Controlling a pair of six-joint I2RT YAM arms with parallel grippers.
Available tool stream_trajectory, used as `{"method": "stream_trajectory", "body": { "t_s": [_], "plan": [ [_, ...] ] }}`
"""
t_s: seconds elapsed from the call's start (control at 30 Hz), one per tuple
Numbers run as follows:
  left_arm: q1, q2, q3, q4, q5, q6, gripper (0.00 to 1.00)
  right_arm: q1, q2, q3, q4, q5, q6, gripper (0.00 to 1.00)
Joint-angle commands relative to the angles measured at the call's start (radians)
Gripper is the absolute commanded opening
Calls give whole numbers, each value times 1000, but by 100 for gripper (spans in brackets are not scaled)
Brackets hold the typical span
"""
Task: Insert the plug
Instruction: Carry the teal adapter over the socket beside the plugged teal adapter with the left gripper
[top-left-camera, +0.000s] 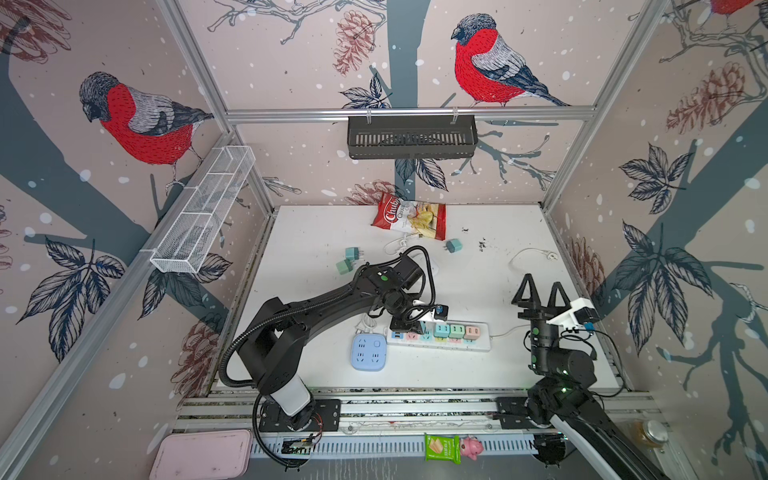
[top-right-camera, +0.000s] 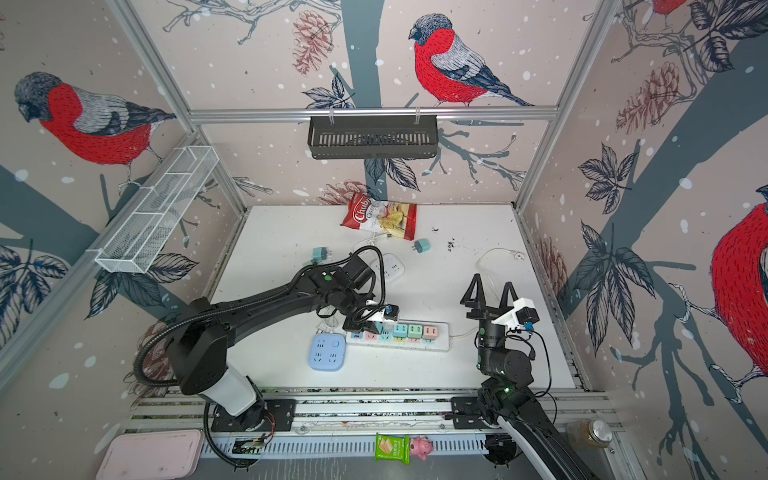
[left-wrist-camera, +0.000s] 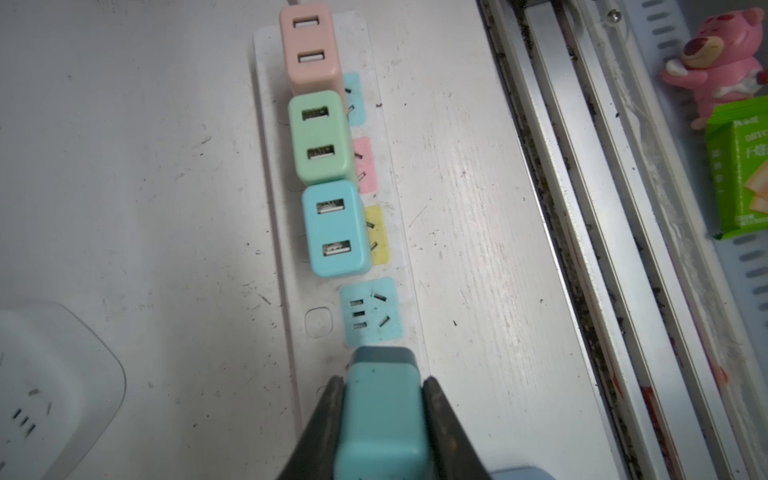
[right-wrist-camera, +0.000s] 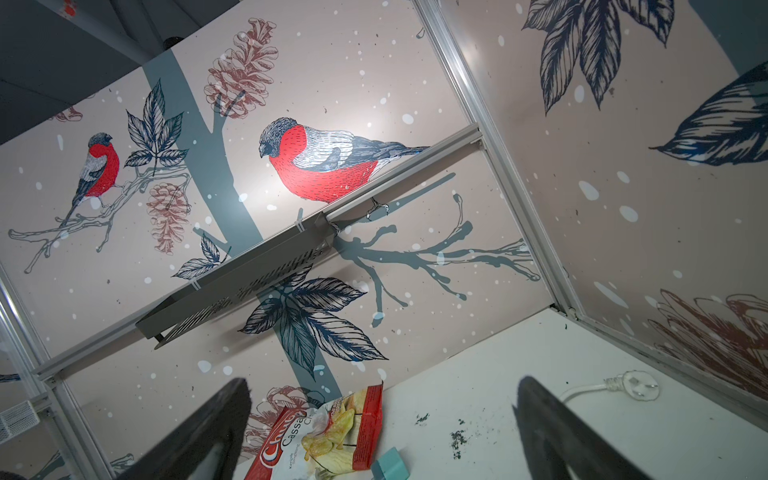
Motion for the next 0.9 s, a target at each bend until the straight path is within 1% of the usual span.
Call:
{"method": "stream_trajectory", "body": {
  "t_s": [0.0, 0.3, 0.5, 0.63, 0.87],
  "plan": [
    [-11, 25, 22, -26, -20, -51, 0, 0, 1, -210, 12, -19, 6, 100],
    [-37, 76, 51, -7, -30, -117, 0, -5, 2, -209, 12, -19, 10, 100],
    [-39, 121, 101, -31, -7, -144, 0, -8, 3, -210, 13, -21, 11, 100],
    [-43, 158, 127, -62, -18, -151, 0, -9, 4, -210, 12, -29, 12, 100],
    [-49, 164, 124, -63, -67, -156, 0, -11, 4, -210, 12, -32, 12, 100]
  ]
}}
